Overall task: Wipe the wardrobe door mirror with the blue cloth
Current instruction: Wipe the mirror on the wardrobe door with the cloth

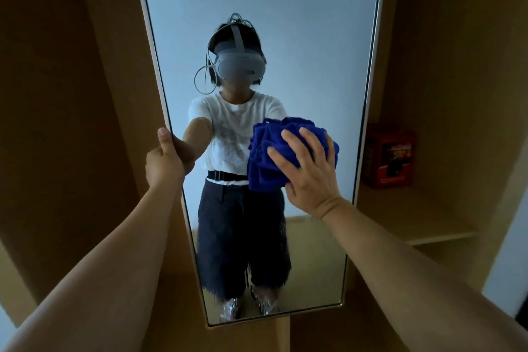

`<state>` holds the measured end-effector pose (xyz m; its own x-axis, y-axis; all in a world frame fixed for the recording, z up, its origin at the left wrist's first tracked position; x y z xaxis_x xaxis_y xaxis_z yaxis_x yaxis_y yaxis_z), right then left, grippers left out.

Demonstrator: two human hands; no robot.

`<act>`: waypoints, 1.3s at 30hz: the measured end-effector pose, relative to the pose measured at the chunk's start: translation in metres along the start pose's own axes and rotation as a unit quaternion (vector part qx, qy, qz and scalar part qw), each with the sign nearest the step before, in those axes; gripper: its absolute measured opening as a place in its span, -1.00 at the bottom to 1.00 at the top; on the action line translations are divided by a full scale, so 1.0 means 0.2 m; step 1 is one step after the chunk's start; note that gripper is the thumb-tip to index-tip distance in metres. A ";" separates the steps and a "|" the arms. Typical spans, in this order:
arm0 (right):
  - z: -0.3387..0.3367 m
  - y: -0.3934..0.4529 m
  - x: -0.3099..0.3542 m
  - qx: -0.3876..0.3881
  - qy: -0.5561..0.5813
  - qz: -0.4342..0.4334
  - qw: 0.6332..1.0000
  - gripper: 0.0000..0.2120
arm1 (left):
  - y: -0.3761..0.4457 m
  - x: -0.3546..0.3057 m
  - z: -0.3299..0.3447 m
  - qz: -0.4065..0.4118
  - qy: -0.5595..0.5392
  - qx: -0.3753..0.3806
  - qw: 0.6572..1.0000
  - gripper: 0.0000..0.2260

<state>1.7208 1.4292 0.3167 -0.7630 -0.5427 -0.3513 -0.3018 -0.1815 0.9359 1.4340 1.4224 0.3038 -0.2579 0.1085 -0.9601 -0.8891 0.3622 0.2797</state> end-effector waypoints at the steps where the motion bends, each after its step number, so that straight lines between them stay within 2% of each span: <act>1: 0.01 -0.05 0.02 0.005 -0.002 0.010 1.000 -0.46 | 0.00 0.00 0.00 0.002 -0.002 0.001 1.000 -0.45; 6: 0.04 -0.36 0.16 0.069 -0.011 -0.033 0.997 -0.33 | -0.05 0.06 0.00 -0.008 -0.014 0.010 1.000 -0.54; 11: 0.01 -0.31 0.10 0.078 -0.012 -0.059 0.995 -0.37 | -0.09 0.13 0.00 -0.007 0.003 0.012 1.000 -0.42; 14: -0.01 -0.13 -0.07 0.051 -0.023 0.016 0.998 -0.39 | -0.07 0.13 0.00 -0.008 0.006 0.011 1.000 -0.40; 18: -0.04 0.01 -0.29 0.035 -0.042 0.101 0.993 -0.38 | -0.07 0.12 -0.02 0.005 0.005 0.012 1.000 -0.48; 21: -0.04 -0.03 -0.30 0.019 -0.046 0.167 0.985 -0.42 | -0.09 0.13 -0.02 0.008 0.003 -0.001 1.000 -0.53; 25: -0.03 -0.21 -0.23 0.007 -0.048 0.274 0.960 -0.44 | -0.11 0.13 -0.03 0.024 0.008 -0.018 1.000 -0.46; 29: -0.03 -0.54 -0.18 0.066 -0.055 0.310 0.947 -0.33 | -0.10 0.14 -0.02 0.016 0.011 -0.011 1.000 -0.53; 33: -0.05 -0.72 -0.19 0.131 -0.055 0.304 0.942 -0.28 | -0.08 0.16 -0.01 0.006 0.005 -0.007 1.000 -0.47; 36: -0.06 -0.65 -0.23 0.135 -0.040 0.302 0.943 -0.31 | -0.08 0.16 -0.01 0.001 0.003 -0.007 1.000 -0.45; 39: -0.07 -0.47 -0.29 0.091 -0.028 0.320 0.943 -0.40 | -0.09 0.16 -0.01 -0.007 0.005 -0.010 1.000 -0.40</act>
<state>1.8013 1.4650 0.2494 -0.8493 -0.4488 0.2778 0.1406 0.3150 0.9386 1.4410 1.4173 0.2683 -0.2500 0.0942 -0.9636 -0.8996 0.3455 0.2672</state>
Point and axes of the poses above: each hand's wrist, its own y-axis towards the middle knuckle, its own z-axis out of the palm, x = y × z, the point moved 7 cm from there along y, towards the middle knuckle, and after that the axes turned 10 degrees about -x, right-handed, at the moved point
